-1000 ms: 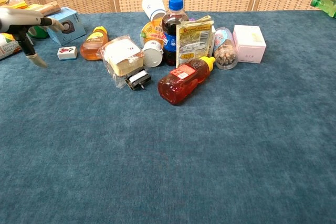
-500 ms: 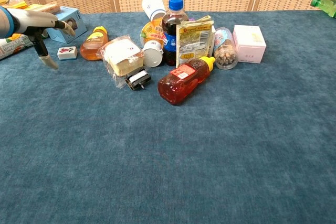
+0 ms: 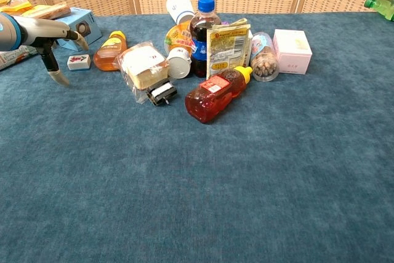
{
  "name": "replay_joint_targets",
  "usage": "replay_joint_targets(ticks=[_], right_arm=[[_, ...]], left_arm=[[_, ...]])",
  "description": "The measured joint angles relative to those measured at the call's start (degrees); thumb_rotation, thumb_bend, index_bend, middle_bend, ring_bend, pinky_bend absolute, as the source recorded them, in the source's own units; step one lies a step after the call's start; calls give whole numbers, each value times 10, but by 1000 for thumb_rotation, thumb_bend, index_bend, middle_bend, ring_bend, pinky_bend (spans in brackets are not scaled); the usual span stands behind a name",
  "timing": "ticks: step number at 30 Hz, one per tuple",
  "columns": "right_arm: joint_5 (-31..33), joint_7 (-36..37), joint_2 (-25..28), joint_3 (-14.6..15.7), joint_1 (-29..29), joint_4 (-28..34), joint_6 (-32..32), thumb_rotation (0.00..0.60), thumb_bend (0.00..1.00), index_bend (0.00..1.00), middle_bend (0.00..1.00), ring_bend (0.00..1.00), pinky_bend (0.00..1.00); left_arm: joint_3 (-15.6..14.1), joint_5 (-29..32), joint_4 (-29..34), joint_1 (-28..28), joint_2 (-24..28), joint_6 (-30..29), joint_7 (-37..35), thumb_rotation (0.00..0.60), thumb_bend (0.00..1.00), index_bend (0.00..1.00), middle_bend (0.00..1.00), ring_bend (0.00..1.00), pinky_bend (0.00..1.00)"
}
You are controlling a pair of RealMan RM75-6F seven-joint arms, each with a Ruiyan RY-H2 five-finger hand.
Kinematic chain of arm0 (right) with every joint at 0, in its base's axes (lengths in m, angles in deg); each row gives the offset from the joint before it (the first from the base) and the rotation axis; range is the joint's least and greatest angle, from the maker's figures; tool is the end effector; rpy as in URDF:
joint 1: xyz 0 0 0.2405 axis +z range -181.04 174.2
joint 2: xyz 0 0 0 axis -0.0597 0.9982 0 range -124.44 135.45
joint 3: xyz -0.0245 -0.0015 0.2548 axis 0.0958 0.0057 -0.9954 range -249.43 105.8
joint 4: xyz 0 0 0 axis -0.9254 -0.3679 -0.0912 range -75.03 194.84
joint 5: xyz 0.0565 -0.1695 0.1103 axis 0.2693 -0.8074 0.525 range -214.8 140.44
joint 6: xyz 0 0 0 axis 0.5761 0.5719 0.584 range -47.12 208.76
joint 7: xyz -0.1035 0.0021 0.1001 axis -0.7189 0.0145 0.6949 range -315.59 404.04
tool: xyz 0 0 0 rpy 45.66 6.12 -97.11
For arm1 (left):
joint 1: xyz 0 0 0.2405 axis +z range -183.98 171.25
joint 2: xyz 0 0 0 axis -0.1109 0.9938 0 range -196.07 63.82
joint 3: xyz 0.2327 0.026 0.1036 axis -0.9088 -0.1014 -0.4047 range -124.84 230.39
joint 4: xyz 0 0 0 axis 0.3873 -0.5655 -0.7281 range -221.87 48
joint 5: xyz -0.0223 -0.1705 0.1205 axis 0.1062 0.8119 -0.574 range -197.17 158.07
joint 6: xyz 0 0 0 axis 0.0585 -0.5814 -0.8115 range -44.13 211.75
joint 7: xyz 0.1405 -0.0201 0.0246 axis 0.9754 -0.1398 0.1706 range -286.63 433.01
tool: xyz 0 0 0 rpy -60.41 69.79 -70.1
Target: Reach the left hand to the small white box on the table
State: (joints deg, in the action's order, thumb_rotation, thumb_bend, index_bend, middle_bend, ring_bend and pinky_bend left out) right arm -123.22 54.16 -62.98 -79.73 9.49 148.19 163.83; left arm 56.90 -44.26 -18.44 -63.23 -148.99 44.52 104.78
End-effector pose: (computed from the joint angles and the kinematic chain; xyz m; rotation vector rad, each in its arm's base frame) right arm -0.2820 -0.2417 0.1495 1.3732 -0.9240 1.1864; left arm -0.2145 0.4337 0.0333 -1.6837 -1.0550 -0.4085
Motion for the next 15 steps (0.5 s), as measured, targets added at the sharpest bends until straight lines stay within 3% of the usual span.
replay_joint_targets(ticks=[11, 15], right_arm=[[1, 4, 0, -1, -1, 0, 0, 600, 0, 0, 0, 0, 0], [0, 5, 0, -1, -1, -1, 1, 600, 0, 0, 0, 0, 0]], left_arm=[[-10, 6, -15, -6, -12, 3, 8, 600, 154, 217, 0, 0, 172], [-11, 2, -15, -8, -13, 2, 9, 600, 155, 283, 0, 0, 172]])
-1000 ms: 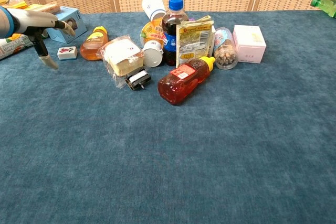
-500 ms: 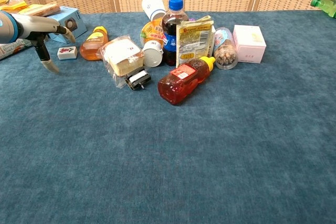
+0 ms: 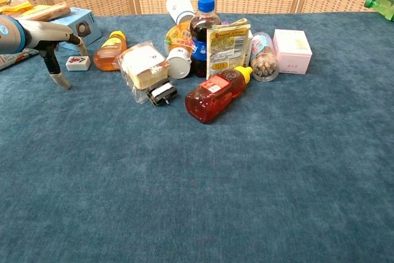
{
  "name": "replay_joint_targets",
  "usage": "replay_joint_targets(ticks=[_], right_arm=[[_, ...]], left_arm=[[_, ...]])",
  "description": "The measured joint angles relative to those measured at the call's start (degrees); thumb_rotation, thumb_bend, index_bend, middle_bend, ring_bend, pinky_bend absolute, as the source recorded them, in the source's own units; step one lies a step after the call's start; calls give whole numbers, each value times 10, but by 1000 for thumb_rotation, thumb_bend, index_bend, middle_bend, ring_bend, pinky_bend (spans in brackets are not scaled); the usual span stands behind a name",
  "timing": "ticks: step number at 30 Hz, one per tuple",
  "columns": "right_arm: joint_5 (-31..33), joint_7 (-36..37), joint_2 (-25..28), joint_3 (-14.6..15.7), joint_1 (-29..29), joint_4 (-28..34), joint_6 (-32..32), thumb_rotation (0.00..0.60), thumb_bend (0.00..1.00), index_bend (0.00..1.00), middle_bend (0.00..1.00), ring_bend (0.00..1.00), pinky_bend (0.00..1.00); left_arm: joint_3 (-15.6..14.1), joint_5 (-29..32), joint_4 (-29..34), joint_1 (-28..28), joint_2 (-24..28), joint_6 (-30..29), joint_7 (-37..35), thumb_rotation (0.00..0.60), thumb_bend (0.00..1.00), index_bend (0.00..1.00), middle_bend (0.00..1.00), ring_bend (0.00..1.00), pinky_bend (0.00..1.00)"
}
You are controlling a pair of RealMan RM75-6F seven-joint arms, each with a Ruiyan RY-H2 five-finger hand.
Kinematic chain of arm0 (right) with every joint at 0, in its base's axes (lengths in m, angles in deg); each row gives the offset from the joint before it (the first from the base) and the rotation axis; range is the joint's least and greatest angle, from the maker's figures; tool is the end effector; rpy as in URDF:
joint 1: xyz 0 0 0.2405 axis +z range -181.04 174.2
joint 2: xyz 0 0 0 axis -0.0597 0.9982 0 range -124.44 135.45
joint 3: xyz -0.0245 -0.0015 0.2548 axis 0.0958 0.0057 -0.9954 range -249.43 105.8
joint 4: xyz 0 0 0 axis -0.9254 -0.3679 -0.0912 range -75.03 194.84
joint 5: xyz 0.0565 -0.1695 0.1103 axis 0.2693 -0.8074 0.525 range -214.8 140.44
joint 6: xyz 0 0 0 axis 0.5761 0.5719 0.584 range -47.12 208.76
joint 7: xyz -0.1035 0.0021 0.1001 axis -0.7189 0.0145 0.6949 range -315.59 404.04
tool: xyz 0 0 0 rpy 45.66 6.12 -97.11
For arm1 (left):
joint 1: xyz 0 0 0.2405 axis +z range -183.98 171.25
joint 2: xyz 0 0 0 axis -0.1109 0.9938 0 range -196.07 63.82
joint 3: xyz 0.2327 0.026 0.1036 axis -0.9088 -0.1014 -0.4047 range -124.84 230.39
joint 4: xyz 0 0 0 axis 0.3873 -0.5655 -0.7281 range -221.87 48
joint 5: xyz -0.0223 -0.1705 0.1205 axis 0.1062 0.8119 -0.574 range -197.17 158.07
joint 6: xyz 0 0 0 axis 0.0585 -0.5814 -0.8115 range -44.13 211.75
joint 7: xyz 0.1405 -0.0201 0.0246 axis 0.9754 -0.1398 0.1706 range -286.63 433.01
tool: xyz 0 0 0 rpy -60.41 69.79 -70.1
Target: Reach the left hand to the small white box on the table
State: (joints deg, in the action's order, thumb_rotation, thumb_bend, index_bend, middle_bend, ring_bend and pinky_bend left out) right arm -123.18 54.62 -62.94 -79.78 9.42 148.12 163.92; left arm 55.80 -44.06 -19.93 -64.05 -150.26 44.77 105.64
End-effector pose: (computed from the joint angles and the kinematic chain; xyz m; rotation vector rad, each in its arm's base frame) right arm -0.2826 -0.2415 0.1502 1.3682 -0.9279 1.1916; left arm -0.2142 0.4350 0.0270 -1.7046 -1.0285 -0.3846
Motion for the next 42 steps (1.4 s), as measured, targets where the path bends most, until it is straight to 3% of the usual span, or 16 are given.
replay_joint_targets(ticks=[5, 20, 34, 42], right_arm=[[0, -1, 0, 0, 0, 0, 1, 600, 0, 0, 0, 0, 0], [1, 1, 0, -1, -1, -1, 1, 600, 0, 0, 0, 0, 0], [1, 0, 0, -2, -1, -1, 2, 600, 0, 0, 0, 0, 0], [1, 0, 0, -1, -1, 1, 2, 600, 0, 0, 0, 0, 0]], left_arm=[[-3, -7, 3, 0, -2, -3, 0, 600, 155, 349, 0, 0, 172], [-11, -20, 10, 4, 9, -8, 5, 600, 159, 415, 0, 0, 173], [-35, -29, 24, 8, 26, -16, 29, 600, 169, 428, 0, 0, 174], [-34, -38, 24, 13, 25, -20, 22, 600, 170, 437, 0, 0, 179]])
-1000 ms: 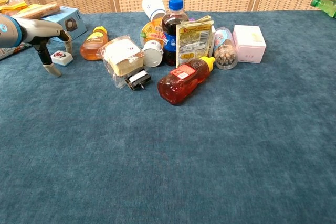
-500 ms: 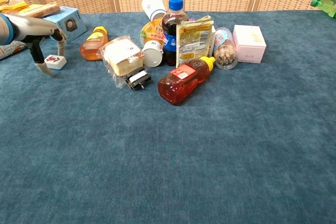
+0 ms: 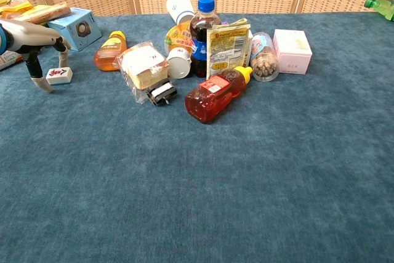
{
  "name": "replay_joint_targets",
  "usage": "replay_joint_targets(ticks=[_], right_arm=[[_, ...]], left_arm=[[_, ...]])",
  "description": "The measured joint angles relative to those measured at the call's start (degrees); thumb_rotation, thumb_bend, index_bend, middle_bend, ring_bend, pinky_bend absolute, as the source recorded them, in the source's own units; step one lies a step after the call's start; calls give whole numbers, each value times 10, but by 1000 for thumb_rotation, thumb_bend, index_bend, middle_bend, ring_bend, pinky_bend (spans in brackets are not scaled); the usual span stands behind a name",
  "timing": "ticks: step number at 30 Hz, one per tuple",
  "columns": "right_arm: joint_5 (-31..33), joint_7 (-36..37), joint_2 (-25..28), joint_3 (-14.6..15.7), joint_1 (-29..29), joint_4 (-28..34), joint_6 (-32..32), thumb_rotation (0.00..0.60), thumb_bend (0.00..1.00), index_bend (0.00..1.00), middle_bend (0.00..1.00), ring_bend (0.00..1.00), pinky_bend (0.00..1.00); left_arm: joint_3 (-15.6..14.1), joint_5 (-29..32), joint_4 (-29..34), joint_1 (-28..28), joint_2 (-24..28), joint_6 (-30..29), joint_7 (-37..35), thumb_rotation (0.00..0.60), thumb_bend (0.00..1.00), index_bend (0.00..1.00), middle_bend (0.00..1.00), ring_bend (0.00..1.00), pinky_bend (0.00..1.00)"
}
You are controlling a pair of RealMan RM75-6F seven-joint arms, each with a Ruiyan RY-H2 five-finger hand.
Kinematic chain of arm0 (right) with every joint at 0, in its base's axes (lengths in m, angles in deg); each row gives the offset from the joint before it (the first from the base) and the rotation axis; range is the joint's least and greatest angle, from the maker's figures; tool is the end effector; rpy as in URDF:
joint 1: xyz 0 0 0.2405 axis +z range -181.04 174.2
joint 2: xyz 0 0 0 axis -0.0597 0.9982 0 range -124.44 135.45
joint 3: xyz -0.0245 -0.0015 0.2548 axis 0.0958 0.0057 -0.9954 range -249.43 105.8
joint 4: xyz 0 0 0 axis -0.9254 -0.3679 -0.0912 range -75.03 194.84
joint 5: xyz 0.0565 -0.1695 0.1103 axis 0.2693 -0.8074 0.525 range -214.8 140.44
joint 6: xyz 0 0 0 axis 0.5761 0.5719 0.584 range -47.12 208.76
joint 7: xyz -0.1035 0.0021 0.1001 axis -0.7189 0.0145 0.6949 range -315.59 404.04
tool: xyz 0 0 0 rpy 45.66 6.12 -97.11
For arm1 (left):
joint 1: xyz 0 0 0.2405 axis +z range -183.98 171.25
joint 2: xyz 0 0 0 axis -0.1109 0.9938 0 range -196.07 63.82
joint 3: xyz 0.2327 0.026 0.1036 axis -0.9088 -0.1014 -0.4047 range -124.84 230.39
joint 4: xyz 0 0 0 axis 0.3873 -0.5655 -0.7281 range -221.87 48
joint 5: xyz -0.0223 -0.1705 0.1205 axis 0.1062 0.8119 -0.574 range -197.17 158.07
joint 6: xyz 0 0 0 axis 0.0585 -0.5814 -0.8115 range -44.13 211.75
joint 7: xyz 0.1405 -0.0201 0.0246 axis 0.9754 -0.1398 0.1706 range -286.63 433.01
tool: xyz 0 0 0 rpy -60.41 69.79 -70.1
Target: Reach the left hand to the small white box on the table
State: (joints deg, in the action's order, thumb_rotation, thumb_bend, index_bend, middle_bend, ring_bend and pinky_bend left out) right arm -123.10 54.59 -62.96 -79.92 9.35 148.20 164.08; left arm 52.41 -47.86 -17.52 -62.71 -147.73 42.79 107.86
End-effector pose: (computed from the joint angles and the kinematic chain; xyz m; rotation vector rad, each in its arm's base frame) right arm -0.2823 -0.2416 0.1508 1.3630 -0.9263 1.1947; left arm -0.2304 0.4239 0.0392 -1.7537 -0.9085 -0.3016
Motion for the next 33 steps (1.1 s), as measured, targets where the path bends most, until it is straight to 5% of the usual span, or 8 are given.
replay_joint_targets(ticks=[22, 33], right_arm=[[1, 5, 1, -1, -1, -1, 0, 600, 0, 0, 0, 0, 0], [1, 3, 1, 0, 0, 0, -1, 600, 0, 0, 0, 0, 0]], left_arm=[[17, -4, -15, 5, -26, -28, 20, 600, 171, 571, 0, 0, 192], [40, -36, 51, 9, 15, -41, -4, 600, 172, 567, 0, 0, 193]])
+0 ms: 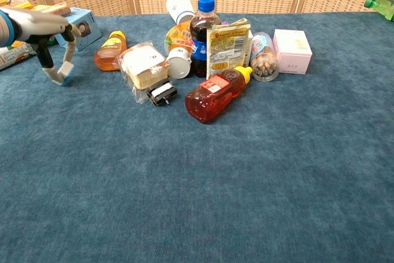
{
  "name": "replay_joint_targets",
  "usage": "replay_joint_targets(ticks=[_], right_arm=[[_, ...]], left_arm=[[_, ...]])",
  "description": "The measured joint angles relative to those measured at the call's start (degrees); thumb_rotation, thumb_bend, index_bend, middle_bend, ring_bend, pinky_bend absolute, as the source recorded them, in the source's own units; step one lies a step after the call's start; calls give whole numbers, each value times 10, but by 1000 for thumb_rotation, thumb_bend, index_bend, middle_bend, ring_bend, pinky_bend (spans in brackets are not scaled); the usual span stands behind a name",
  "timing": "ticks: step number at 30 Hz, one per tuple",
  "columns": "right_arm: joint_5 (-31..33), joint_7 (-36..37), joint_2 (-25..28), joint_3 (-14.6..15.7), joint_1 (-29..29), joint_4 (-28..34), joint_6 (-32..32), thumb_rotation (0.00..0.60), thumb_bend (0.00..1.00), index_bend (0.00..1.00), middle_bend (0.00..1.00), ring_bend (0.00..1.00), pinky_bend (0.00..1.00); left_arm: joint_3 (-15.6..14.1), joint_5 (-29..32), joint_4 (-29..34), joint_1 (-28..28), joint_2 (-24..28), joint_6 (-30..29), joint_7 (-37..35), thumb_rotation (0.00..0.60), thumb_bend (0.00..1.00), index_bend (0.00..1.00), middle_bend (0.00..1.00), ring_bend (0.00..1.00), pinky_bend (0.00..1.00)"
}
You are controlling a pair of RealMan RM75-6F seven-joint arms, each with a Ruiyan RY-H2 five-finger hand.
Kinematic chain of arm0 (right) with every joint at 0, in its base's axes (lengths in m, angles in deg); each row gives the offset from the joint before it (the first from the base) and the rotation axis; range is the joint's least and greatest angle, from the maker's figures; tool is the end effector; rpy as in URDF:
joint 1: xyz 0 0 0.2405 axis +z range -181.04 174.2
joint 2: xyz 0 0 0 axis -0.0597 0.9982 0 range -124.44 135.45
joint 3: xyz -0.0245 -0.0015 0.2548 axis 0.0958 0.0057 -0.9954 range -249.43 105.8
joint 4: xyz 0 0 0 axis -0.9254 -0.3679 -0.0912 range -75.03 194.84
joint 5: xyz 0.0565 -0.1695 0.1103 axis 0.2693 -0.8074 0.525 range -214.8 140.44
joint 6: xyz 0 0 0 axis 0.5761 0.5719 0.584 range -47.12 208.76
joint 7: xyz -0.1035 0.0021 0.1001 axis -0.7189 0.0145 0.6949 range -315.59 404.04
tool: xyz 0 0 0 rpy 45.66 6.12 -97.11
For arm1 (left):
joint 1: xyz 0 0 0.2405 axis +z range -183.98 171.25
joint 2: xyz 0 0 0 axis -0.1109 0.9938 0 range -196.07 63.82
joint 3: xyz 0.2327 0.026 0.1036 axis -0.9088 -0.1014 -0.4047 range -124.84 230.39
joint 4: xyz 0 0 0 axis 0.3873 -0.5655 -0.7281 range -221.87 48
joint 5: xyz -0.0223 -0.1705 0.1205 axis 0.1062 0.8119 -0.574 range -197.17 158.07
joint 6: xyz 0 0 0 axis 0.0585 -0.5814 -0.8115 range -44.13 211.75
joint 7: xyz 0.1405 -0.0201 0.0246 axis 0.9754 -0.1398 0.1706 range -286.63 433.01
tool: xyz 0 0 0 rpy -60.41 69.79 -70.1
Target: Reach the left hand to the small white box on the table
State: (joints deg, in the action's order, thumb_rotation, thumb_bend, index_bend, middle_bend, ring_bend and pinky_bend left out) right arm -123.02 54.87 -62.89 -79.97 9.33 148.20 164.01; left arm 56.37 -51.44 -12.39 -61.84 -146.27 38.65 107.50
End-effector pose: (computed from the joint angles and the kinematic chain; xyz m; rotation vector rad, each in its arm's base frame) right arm -0.2827 -0.2417 0.1513 1.3604 -0.9302 1.1965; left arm -0.2038 0.4220 0.0437 -1.7463 -0.8853 -0.4201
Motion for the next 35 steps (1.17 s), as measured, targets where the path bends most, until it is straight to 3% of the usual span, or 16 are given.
replay_joint_targets(ticks=[15, 25, 35], right_arm=[[-1, 2, 0, 0, 0, -1, 1, 600, 0, 0, 0, 0, 0], [-3, -2, -1, 1, 0, 0, 2, 600, 0, 0, 0, 0, 0], [-4, -5, -1, 1, -1, 2, 3, 600, 0, 0, 0, 0, 0]], left_arm=[[33, -64, 157, 1, 95, -50, -20, 600, 170, 564, 0, 0, 192], [54, -116, 280, 9, 197, -83, -32, 600, 168, 550, 0, 0, 187], [67, -142, 328, 14, 246, -94, -42, 600, 166, 552, 0, 0, 185]])
